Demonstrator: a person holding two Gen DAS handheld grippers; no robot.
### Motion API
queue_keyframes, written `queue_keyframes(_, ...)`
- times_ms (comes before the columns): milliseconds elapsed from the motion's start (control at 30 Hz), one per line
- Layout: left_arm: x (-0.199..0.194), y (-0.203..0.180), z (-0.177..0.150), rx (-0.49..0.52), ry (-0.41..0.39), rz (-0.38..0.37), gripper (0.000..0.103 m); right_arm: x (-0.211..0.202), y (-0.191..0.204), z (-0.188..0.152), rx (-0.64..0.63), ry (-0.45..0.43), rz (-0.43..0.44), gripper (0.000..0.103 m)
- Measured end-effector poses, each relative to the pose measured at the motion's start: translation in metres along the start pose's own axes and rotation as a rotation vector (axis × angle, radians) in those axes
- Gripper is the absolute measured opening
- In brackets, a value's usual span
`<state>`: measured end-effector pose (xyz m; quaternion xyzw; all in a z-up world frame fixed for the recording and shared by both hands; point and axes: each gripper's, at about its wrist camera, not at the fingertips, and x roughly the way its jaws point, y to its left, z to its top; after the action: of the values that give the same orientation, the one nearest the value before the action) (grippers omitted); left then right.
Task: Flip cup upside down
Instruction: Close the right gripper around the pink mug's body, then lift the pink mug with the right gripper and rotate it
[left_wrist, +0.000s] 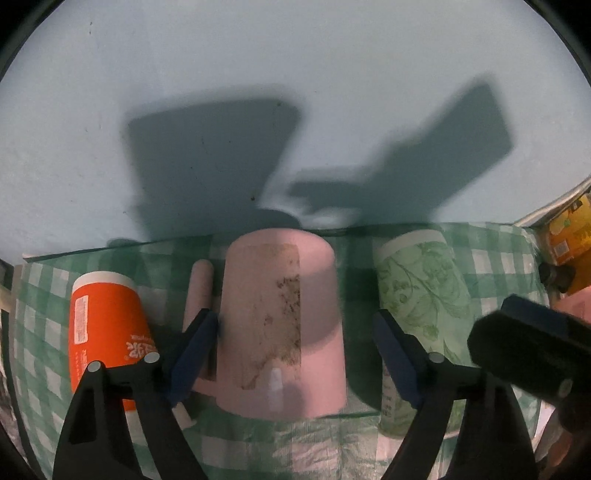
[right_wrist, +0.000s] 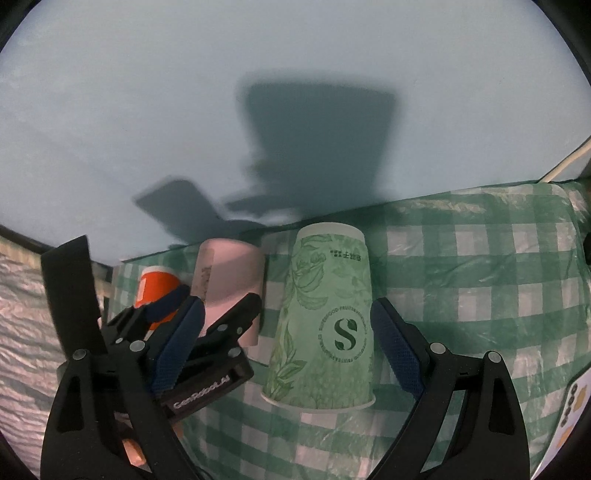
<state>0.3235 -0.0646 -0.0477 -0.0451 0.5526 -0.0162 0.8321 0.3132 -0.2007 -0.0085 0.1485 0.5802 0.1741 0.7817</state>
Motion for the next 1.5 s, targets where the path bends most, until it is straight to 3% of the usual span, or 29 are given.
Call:
queue_keyframes(100,0.006,0.001,0.005,-0.02,0.011,-0.008,0.084,0.005,0.002,0.001,-0.001,0.009,-0.001,0.092)
queue_keyframes(200,0.01,0.002,0.008,-0.018,0.02,0.015,0.073,0.011,0.006,0.001,-0.002,0.02,-0.008,0.092)
queue_keyframes(567,0.015,-0.007,0.009,0.022,0.039,0.043,0.074,0.017,0.006,0.003,0.008,0.018,-0.003,0.092)
queue_keyframes(967,0.016,-0.001,0.0,0.034,0.044,0.009,0.074,0.012,0.002,-0.003,0.018,0.019,-0.002,0.092)
queue_keyframes(1500,-0.072,0.001,-0.041,0.102,-0.061,-0.087,0.074,-0.046,-0.002,-0.037,-0.026,-0.062,0.068,0.092)
